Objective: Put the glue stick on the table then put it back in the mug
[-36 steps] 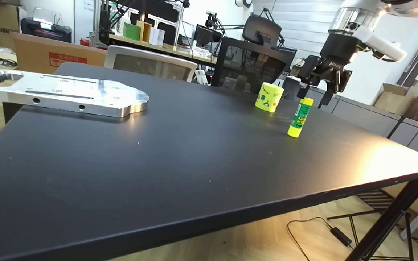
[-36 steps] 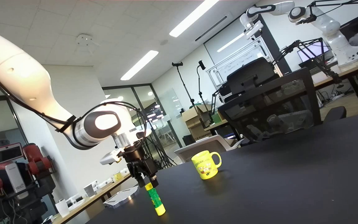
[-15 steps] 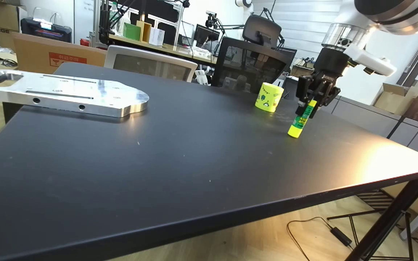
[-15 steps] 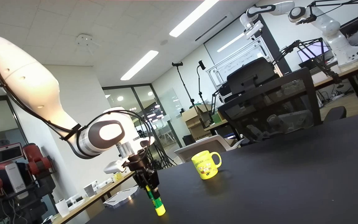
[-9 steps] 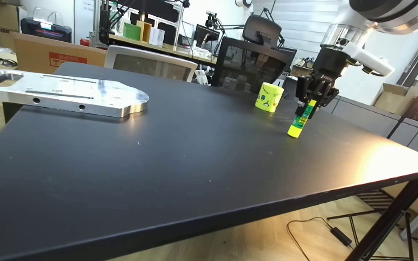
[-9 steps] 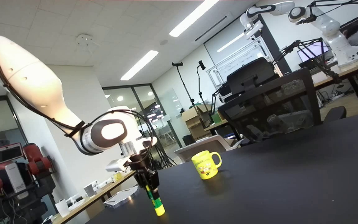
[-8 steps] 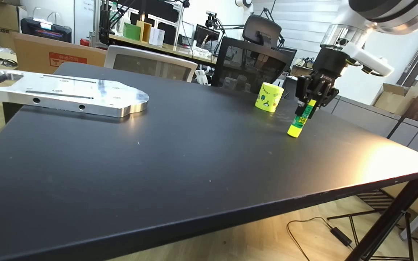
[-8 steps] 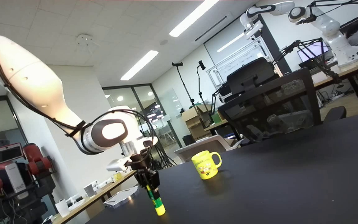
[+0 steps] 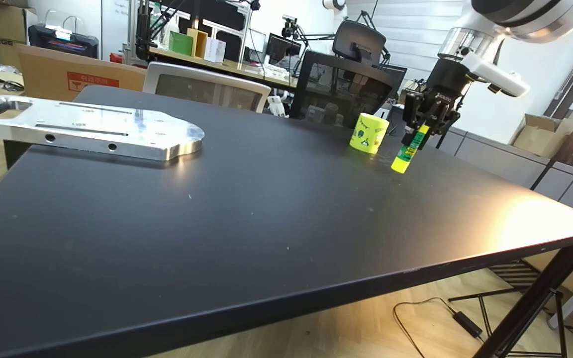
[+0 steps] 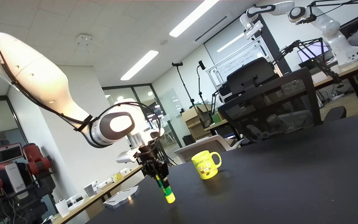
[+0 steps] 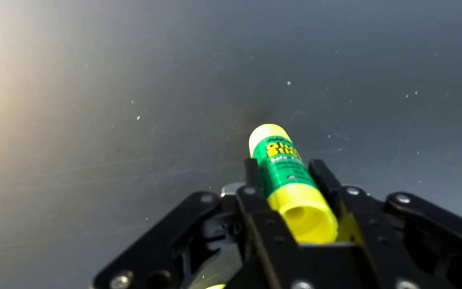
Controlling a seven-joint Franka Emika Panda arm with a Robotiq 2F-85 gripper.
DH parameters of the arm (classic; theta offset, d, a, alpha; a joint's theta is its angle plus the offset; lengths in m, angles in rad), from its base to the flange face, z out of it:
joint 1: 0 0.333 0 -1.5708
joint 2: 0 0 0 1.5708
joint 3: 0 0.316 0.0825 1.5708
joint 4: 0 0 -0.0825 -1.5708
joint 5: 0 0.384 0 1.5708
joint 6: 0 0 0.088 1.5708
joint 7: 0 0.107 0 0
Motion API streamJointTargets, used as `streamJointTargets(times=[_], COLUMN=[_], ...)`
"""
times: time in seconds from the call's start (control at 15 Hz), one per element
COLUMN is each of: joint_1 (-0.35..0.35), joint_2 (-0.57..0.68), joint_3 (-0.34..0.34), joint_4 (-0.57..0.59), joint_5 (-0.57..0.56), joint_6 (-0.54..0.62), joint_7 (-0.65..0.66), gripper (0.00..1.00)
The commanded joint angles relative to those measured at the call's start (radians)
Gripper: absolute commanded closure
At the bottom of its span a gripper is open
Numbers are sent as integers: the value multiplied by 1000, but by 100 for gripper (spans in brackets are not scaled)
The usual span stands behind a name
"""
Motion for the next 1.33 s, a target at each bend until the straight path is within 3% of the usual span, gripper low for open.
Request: streamJointTargets(times=[0.0, 0.47, 0.53, 1.0, 1.07, 1.27], joint_1=[-2, -3, -11, -11, -11, -20], joint_2=[11, 22, 8, 13, 14, 53], joint_3=[-24, -57, -41, -45, -46, -52], joint_4=[95, 245, 194, 217, 217, 299], joint_5=[-25, -59, -39, -47, -47, -48], joint_6=[-36, -116, -72, -94, -94, -138], joint_7=[32, 34, 8, 8, 8, 9], gripper=[91, 91, 66, 66, 91, 91])
